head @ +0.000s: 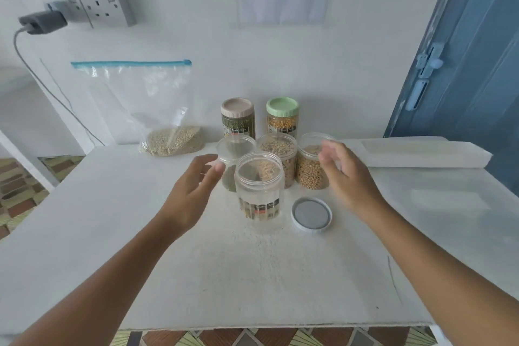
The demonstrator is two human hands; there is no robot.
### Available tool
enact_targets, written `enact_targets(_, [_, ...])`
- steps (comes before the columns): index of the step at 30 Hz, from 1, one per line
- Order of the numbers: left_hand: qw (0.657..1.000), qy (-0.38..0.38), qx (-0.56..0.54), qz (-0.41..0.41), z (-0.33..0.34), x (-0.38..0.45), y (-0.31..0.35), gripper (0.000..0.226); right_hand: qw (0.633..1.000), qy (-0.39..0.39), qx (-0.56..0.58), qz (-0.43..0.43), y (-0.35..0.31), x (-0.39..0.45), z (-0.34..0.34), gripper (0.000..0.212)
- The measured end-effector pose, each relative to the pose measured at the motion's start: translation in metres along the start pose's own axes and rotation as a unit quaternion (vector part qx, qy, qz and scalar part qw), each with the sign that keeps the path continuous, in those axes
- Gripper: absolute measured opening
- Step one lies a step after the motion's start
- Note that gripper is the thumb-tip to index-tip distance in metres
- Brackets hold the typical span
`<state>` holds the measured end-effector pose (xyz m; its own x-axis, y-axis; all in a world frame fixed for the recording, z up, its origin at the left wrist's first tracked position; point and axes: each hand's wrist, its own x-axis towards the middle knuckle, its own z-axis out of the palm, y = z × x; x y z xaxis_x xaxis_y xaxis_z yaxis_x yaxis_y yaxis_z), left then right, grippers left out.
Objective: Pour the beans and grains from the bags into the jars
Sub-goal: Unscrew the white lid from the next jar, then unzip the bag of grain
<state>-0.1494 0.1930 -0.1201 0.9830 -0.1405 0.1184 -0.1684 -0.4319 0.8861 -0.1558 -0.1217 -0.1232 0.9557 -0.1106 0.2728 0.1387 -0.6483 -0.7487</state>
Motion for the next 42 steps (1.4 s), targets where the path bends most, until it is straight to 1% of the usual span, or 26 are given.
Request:
enact_targets(2, [0.992,0.083,0.098,0.022,-0.020,0.005,0.002,0.055,0.999,-0.020,-0.007,-0.048,-0.035,0.023,-0.003,0.046])
enact_targets(3, [0.981,0.114,0.157,0.032,-0.031,0.009,0.003,0.051,0.996,-0.041,-0.020,-0.074,-0.052,0.034,-0.002,0.047])
enact_targets(4, [0.965,0.133,0.222,0.040,-0.043,0.014,0.002,0.052,0.992,-0.071,-0.043,-0.097,-0.070,0.046,0.002,0.049])
enact_targets(5, [0.945,0.135,0.294,0.036,-0.054,0.020,0.003,0.057,0.985,-0.109,-0.074,-0.112,-0.087,0.057,0.009,0.052])
enact_targets(7, [0.905,0.104,0.413,-0.008,-0.074,0.032,0.003,0.067,0.962,-0.182,-0.156,-0.128,-0.113,0.078,0.031,0.058])
enact_targets(8, [0.892,0.082,0.444,-0.033,-0.083,0.038,0.004,0.071,0.949,-0.211,-0.195,-0.126,-0.123,0.086,0.044,0.062])
enact_targets(10, [0.879,0.045,0.468,-0.077,-0.098,0.048,0.003,0.078,0.932,-0.252,-0.239,-0.106,-0.137,0.099,0.073,0.067])
enact_targets(12, [0.873,0.028,0.477,-0.104,-0.112,0.059,-0.002,0.082,0.925,-0.270,-0.250,-0.093,-0.146,0.107,0.101,0.067])
enact_targets(15, [0.876,0.027,0.465,-0.123,-0.133,0.073,-0.015,0.083,0.923,-0.267,-0.260,-0.094,-0.162,0.116,0.130,0.065])
enact_targets(18, [0.881,0.026,0.457,-0.118,-0.160,0.090,-0.034,0.082,0.925,-0.258,-0.266,-0.089,-0.177,0.129,0.156,0.062])
enact_targets(21, [0.893,0.027,0.436,-0.106,-0.190,0.112,-0.050,0.082,0.938,-0.236,-0.244,-0.069,-0.188,0.147,0.179,0.060])
enact_targets(23, [0.910,0.042,0.401,-0.093,-0.209,0.128,-0.061,0.077,0.958,-0.217,-0.180,-0.057,-0.194,0.160,0.191,0.055])
enact_targets(24, [0.925,0.052,0.368,-0.082,-0.218,0.136,-0.064,0.073,0.968,-0.200,-0.138,-0.057,-0.198,0.166,0.195,0.053])
enact_targets(25, [0.942,0.063,0.323,-0.071,-0.227,0.143,-0.067,0.067,0.978,-0.177,-0.095,-0.058,-0.202,0.171,0.198,0.049])
enact_targets(27, [0.978,0.067,0.191,-0.051,-0.244,0.160,-0.067,0.054,0.991,-0.124,-0.006,-0.051,-0.210,0.181,0.201,0.044])
enact_targets(29, [0.996,0.062,0.065,-0.027,-0.257,0.175,-0.066,0.041,0.992,-0.101,0.066,-0.048,-0.215,0.189,0.203,0.040])
enact_targets(30, [0.997,0.070,0.024,-0.015,-0.261,0.182,-0.066,0.036,0.991,-0.093,0.082,-0.050,-0.216,0.193,0.203,0.039])
enact_targets(32, [0.992,0.116,-0.040,-0.008,-0.267,0.194,-0.067,0.029,0.991,-0.082,0.093,-0.047,-0.217,0.201,0.206,0.036])
enact_targets(33, [0.989,0.124,-0.076,-0.010,-0.270,0.197,-0.066,0.026,0.991,-0.078,0.099,-0.038,-0.216,0.204,0.208,0.033])
enact_targets(35, [0.986,0.095,-0.135,-0.019,-0.272,0.201,-0.065,0.022,0.991,-0.058,0.119,-0.020,-0.211,0.209,0.213,0.025])
enact_targets(36, [0.986,0.092,-0.139,-0.020,-0.271,0.202,-0.066,0.020,0.990,-0.043,0.131,-0.018,-0.209,0.210,0.215,0.022])
enact_targets(39, [0.982,0.132,-0.132,0.005,-0.272,0.205,-0.068,0.018,0.987,-0.008,0.157,-0.027,-0.205,0.213,0.214,0.023])
enact_targets(42, [0.971,0.176,-0.156,0.032,-0.276,0.207,-0.062,0.020,0.983,0.001,0.178,-0.047,-0.208,0.215,0.205,0.024])
